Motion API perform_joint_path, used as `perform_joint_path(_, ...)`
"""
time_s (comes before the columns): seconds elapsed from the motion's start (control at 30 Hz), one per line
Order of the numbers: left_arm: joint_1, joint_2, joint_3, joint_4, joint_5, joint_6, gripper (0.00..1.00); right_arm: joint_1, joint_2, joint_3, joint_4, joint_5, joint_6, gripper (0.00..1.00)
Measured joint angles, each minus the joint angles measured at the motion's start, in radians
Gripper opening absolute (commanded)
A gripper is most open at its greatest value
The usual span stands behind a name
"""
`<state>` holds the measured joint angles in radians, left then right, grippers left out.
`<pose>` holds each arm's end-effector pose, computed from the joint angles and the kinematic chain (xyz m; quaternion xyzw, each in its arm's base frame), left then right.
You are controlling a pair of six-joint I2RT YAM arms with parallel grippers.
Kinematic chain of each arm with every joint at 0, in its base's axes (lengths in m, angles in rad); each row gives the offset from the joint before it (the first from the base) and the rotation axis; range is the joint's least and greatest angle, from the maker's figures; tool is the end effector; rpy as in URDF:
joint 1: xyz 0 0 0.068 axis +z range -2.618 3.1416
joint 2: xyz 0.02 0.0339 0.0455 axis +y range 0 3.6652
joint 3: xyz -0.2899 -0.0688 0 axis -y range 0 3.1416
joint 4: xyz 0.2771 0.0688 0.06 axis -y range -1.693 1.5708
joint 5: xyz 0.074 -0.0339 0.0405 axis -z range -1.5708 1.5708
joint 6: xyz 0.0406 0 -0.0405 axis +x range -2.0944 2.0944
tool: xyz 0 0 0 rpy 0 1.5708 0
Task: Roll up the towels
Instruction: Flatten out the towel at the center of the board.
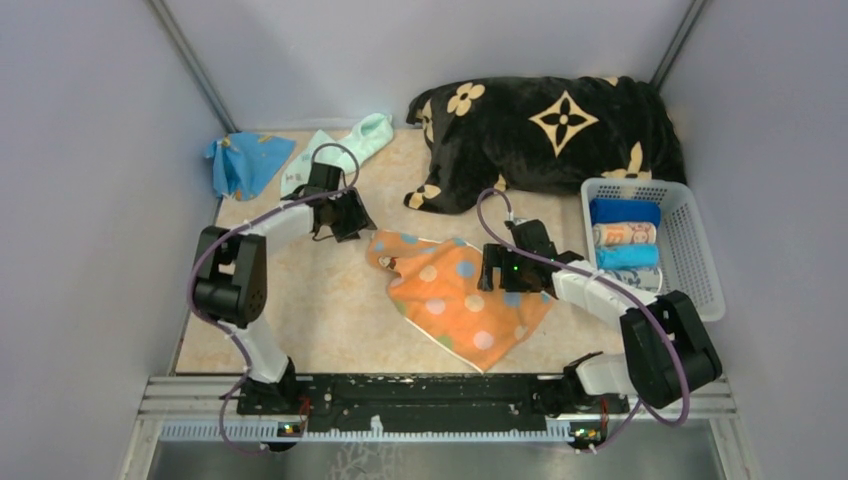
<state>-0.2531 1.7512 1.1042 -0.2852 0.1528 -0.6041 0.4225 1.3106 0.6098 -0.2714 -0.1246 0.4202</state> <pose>0.3831 -0.1055 0.1879 -0.1417 0.9363 -0.1960 0.2546 0.2353 0.1113 0.1664 -0.0195 0.9537 0.1746 0.2442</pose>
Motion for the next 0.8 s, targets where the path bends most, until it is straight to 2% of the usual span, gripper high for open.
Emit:
perform_joint_path(0.1,-0.013,0.064,0.025,-0.010,0.000,0.010,0.52,0.000,0.006,0.002,0.006,0.005,0.000,0.90)
perform_joint_path(0.17,-0.030,0.092,0.039,-0.023,-0.007,0.019,0.46,0.000,0.012,0.005,0.010,0.010,0.000,0.90)
perform_joint_path(0.3,-0.068,0.113,0.073,-0.043,-0.035,0.042,0.18,0.000,0.042,0.029,0.011,0.020,-0.002,0.89)
perform_joint_path(0.4,-0.082,0.115,0.075,-0.095,-0.088,0.053,0.08,0.000,0.061,0.046,0.011,0.027,-0.009,0.88)
perform_joint_path(0.57,-0.079,0.019,0.021,-0.209,-0.235,0.066,0.02,0.000,0.078,0.061,0.009,0.029,-0.037,0.88)
perform_joint_path(0.67,-0.076,-0.088,-0.026,-0.286,-0.325,0.072,0.03,0.001,0.092,0.078,-0.007,0.025,-0.064,0.88)
perform_joint_path(0.8,-0.076,-0.138,-0.017,-0.340,-0.404,0.090,0.07,0.011,0.134,0.134,-0.037,0.025,-0.108,0.88)
